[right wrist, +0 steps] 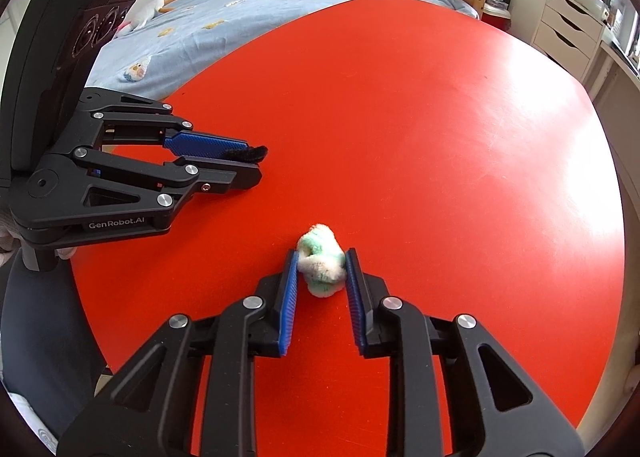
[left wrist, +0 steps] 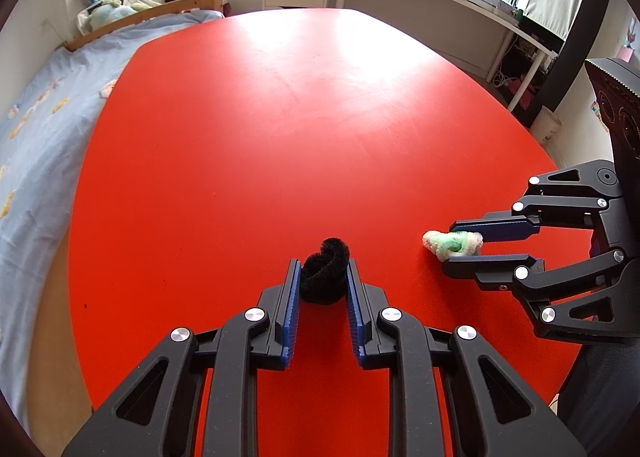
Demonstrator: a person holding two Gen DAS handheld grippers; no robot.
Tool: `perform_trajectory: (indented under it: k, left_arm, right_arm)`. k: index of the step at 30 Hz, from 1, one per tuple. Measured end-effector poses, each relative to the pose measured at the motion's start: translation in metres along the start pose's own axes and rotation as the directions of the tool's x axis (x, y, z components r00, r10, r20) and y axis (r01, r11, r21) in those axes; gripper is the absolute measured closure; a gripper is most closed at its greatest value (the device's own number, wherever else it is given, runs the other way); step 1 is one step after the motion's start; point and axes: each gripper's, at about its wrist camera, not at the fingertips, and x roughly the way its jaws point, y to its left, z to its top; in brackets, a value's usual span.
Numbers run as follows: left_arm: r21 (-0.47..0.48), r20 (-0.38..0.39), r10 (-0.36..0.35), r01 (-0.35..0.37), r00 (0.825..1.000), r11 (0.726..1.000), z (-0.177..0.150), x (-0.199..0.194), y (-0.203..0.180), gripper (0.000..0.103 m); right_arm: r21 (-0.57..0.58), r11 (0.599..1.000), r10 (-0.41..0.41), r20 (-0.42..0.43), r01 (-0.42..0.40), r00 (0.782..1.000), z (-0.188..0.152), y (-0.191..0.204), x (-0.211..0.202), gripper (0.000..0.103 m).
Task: Collect trash
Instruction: 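Carry pompom and sock ball over the pink wastebasket and open both tools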
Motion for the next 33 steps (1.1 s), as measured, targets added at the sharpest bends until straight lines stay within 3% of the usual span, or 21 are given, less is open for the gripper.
perform_trajectory:
  k: [15, 33]
  left_arm:
    - [0.037, 0.060, -0.048, 0.045, 0.997, 0.998, 0.002, -0.059, -0.030, 0.082]
    - [0.141, 0.082, -0.102, 0.090, 0.991, 0.986, -0.049, -0.143, -0.090, 0.082]
  right_arm:
    - [0.057, 0.998, -0.042, 0.053, 0.039, 0.998, -0.018, 0.006, -0.072, 0.083]
    - [0.088, 0.995, -0.047, 0.108, 0.038, 0.993, -0.097, 0.052, -0.174, 0.083]
